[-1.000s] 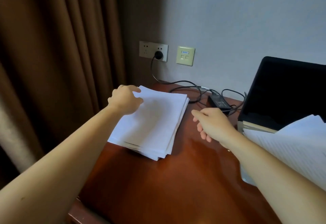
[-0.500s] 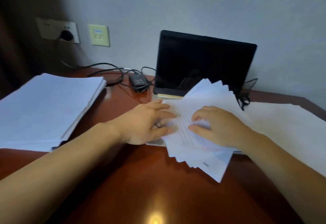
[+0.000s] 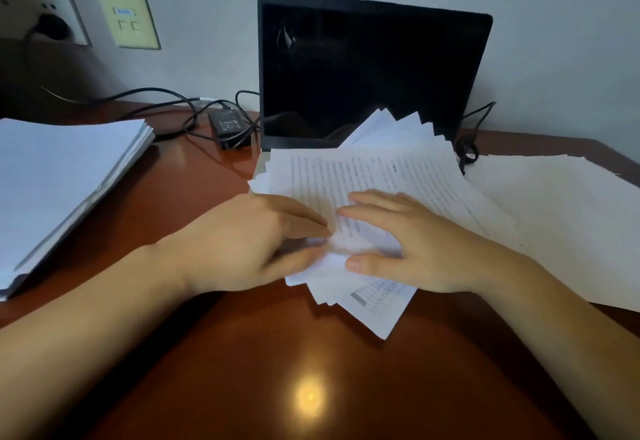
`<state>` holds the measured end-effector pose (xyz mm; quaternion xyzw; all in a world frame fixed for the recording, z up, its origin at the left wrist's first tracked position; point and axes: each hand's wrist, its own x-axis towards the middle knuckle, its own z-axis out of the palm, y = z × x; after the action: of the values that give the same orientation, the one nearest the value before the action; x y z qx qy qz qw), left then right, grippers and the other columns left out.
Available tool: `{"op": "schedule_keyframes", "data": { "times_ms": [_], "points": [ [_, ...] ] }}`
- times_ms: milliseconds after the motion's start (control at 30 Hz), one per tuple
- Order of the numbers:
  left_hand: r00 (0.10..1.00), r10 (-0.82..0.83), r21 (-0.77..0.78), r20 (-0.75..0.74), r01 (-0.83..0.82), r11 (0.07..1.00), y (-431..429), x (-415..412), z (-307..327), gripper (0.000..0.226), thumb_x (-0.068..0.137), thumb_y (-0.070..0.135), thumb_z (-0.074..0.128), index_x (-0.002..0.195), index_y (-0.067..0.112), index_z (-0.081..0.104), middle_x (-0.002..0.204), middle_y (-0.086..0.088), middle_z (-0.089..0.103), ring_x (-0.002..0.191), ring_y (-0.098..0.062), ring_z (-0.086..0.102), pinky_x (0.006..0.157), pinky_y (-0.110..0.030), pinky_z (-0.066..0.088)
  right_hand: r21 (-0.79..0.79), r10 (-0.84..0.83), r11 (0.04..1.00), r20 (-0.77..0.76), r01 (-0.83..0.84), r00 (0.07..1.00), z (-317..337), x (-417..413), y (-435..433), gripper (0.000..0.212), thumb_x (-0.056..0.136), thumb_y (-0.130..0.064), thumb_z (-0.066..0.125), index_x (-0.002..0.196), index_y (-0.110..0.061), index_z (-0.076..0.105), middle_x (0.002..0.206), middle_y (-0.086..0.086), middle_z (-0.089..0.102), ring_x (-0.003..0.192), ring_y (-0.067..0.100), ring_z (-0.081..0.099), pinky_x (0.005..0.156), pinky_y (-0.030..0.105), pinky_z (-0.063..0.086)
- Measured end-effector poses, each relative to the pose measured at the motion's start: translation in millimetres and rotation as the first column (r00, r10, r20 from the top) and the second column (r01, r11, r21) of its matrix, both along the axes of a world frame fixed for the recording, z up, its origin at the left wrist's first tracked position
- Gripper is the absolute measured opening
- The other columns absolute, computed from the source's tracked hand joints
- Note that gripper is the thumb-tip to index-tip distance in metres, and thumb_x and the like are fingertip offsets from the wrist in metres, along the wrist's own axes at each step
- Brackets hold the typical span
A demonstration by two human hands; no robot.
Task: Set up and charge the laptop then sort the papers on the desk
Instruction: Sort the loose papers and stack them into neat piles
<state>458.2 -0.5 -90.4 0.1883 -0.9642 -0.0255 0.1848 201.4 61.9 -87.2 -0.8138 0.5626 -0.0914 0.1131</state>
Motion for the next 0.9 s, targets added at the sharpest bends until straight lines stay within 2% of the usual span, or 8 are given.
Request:
{"op": "schedule_keyframes", "data": {
  "times_ms": [133, 267, 333, 467, 600, 700, 767, 900],
  "points": [
    [0.999, 0.028, -0.103, -0.035, -0.031, 0.994, -3, -1, 2, 0.022, 0.1, 0.031, 0.054, 0.1, 0.025, 0.075, 0.099, 0.01, 0.074, 0.087, -0.014, 0.069, 0.065, -0.036, 0.056, -0.125, 0.052, 0.991, 0.055, -0.045, 0.997, 1, 1, -2, 0.044, 0.095, -0.052, 0.053, 0.136, -0.036, 0.057, 0.144, -0.021, 0.05, 0.133, -0.005, 0.04, 0.114, 0.029, 0.034],
    [0.992, 0.049, -0.081, -0.113, -0.059, 0.995, -6, 5, 6, 0.02, 0.096, 0.032, 0.06, 0.095, 0.025, 0.079, 0.093, 0.012, 0.077, 0.081, -0.012, 0.072, 0.065, -0.034, 0.058, -0.189, 0.112, 0.977, 0.038, -0.103, 0.993, 2, 7, -1, 0.035, 0.099, -0.041, 0.047, 0.115, -0.021, 0.07, 0.113, -0.008, 0.07, 0.104, 0.009, 0.063, 0.089, 0.036, 0.054],
    [0.988, 0.07, -0.057, -0.139, -0.079, 0.995, -7, 10, 8, 0.014, 0.095, 0.029, 0.068, 0.093, 0.023, 0.081, 0.092, 0.012, 0.077, 0.08, -0.008, 0.073, 0.067, -0.032, 0.058, -0.195, 0.114, 0.975, 0.008, -0.11, 0.993, 2, 10, 0, 0.042, 0.098, -0.043, 0.037, 0.106, -0.016, 0.069, 0.102, -0.004, 0.069, 0.095, 0.014, 0.064, 0.08, 0.039, 0.055],
    [0.976, 0.121, 0.003, -0.18, -0.123, 0.992, -5, 15, 11, 0.005, 0.084, 0.022, 0.082, 0.088, 0.025, 0.082, 0.086, 0.015, 0.077, 0.076, -0.002, 0.071, 0.068, -0.027, 0.056, -0.226, 0.099, 0.969, 0.003, -0.096, 0.995, 0, 13, 2, 0.046, 0.097, -0.046, 0.031, 0.103, -0.019, 0.068, 0.098, -0.007, 0.069, 0.091, 0.012, 0.063, 0.076, 0.036, 0.054],
    [0.966, 0.144, 0.013, -0.213, -0.145, 0.989, -6, 15, 10, 0.013, 0.08, 0.022, 0.086, 0.09, 0.025, 0.079, 0.087, 0.013, 0.074, 0.077, -0.007, 0.069, 0.069, -0.032, 0.057, -0.288, 0.018, 0.957, 0.033, -0.008, 0.999, 0, 13, 3, 0.035, 0.101, -0.038, 0.044, 0.093, -0.016, 0.069, 0.082, -0.002, 0.068, 0.075, 0.017, 0.062, 0.067, 0.04, 0.052],
    [0.981, 0.123, -0.165, -0.148, -0.147, 0.975, -6, 14, 11, 0.045, 0.081, 0.03, 0.082, 0.124, 0.023, 0.068, 0.123, 0.001, 0.064, 0.112, -0.022, 0.06, 0.092, -0.036, 0.048, -0.42, -0.036, 0.906, 0.05, 0.054, 0.998, 1, 13, 3, 0.031, 0.097, -0.036, 0.05, 0.089, -0.015, 0.072, 0.074, 0.0, 0.069, 0.067, 0.022, 0.064, 0.06, 0.041, 0.054],
    [0.984, 0.135, -0.334, -0.12, -0.168, 0.928, -4, 11, 15, 0.053, 0.083, 0.032, 0.077, 0.133, 0.023, 0.062, 0.135, -0.006, 0.054, 0.124, -0.028, 0.048, 0.099, -0.038, 0.035, -0.452, -0.09, 0.885, 0.07, 0.112, 0.994, 0, 9, 0, 0.027, 0.098, -0.034, 0.055, 0.087, -0.015, 0.072, 0.068, 0.001, 0.067, 0.061, 0.023, 0.061, 0.056, 0.04, 0.053],
    [0.995, 0.034, -0.407, -0.09, -0.068, 0.911, -1, 4, 11, 0.02, 0.09, 0.032, 0.067, 0.107, 0.023, 0.075, 0.113, -0.001, 0.063, 0.104, -0.028, 0.059, 0.081, -0.036, 0.038, -0.514, -0.226, 0.824, 0.084, 0.237, 0.97, -3, 2, -5, 0.027, 0.095, -0.035, 0.062, 0.085, -0.013, 0.071, 0.064, 0.003, 0.065, 0.057, 0.024, 0.059, 0.053, 0.038, 0.052]
  ]
}}
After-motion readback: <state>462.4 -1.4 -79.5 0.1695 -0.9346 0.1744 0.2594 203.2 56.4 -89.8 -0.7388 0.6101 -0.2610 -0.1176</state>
